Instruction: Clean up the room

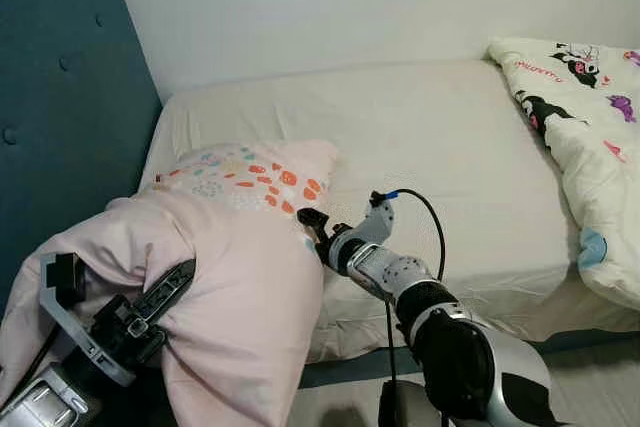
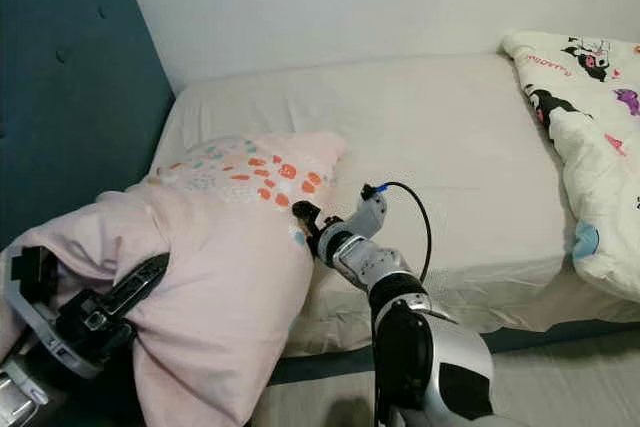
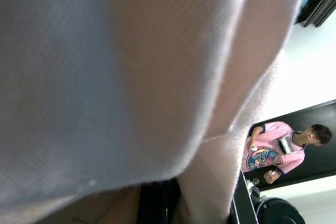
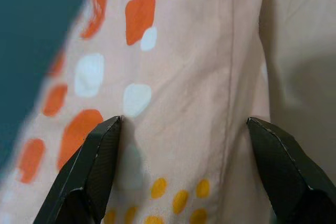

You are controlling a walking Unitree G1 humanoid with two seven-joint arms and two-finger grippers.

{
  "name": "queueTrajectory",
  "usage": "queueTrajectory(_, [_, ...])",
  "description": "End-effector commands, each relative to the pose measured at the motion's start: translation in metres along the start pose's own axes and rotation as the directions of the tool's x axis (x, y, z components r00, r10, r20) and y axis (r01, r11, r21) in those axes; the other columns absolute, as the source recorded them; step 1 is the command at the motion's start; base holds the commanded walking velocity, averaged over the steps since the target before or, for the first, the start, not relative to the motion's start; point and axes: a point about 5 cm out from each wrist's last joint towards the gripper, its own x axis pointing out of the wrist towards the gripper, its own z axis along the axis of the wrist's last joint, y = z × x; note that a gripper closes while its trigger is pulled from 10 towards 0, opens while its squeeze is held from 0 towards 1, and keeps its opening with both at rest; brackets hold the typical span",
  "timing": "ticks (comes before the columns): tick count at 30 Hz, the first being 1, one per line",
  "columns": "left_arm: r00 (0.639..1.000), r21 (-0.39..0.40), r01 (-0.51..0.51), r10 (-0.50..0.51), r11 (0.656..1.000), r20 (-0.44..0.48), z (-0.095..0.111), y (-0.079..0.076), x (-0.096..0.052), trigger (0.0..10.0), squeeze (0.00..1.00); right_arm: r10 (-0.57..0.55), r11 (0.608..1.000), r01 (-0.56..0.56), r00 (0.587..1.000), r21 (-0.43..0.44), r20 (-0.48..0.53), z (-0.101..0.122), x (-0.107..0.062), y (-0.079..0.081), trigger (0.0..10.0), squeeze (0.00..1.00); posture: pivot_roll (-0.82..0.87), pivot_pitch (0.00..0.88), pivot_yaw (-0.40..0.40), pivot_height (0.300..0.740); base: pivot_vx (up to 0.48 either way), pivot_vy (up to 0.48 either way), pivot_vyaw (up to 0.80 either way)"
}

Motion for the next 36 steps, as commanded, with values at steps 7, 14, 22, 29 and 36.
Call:
queueTrajectory(7, [0.995, 0.004, 0.075, -0.075, 0.997, -0.067, -0.007, -0.013, 0.005, 0.0, 0.0, 0.024, 0.988, -0.045, 0.99, -0.147, -0.142, -0.028, 0.007, 0.017, 10.0, 0.0, 0.11, 0.184, 0.004, 0.582, 0.0, 0.0, 0.0])
queueTrajectory(14, [0.994, 0.007, 0.076, -0.075, 0.997, -0.075, -0.009, -0.013, 0.007, 0.0, 0.0, 0.217, 0.971, -0.23, 0.962, -0.065, -0.169, -0.035, 0.01, 0.047, 10.0, 0.0, 0.12, 0.184, 0.002, 0.582, 0.0, 0.0, 0.0])
queueTrajectory(22, [0.994, 0.009, 0.074, -0.073, 0.997, -0.087, -0.01, -0.012, 0.008, 0.0, 0.0, 0.282, 0.953, -0.3, 0.935, -0.054, -0.216, -0.045, 0.011, 0.057, 10.0, 0.0, 0.11, 0.182, 0.004, 0.582, 0.0, 0.0, 0.0])
queueTrajectory(29, [0.993, 0.012, 0.071, -0.07, 0.997, -0.093, -0.011, -0.011, 0.008, 0.0, 0.0, 0.226, 0.962, -0.251, 0.954, -0.109, -0.196, -0.043, 0.011, 0.046, 0.0, 0.0, 0.11, 0.183, 0.0, 0.582, 0.0, 0.0, 0.0])
queueTrajectory(36, [0.993, 0.013, 0.063, -0.061, 0.998, -0.101, -0.013, -0.01, 0.008, 0.0, 0.0, 0.178, 0.967, -0.203, 0.97, -0.152, -0.166, -0.038, 0.01, 0.037, 0.0, 0.0, 0.11, 0.185, 0.002, 0.582, 0.0, 0.0, 0.0])
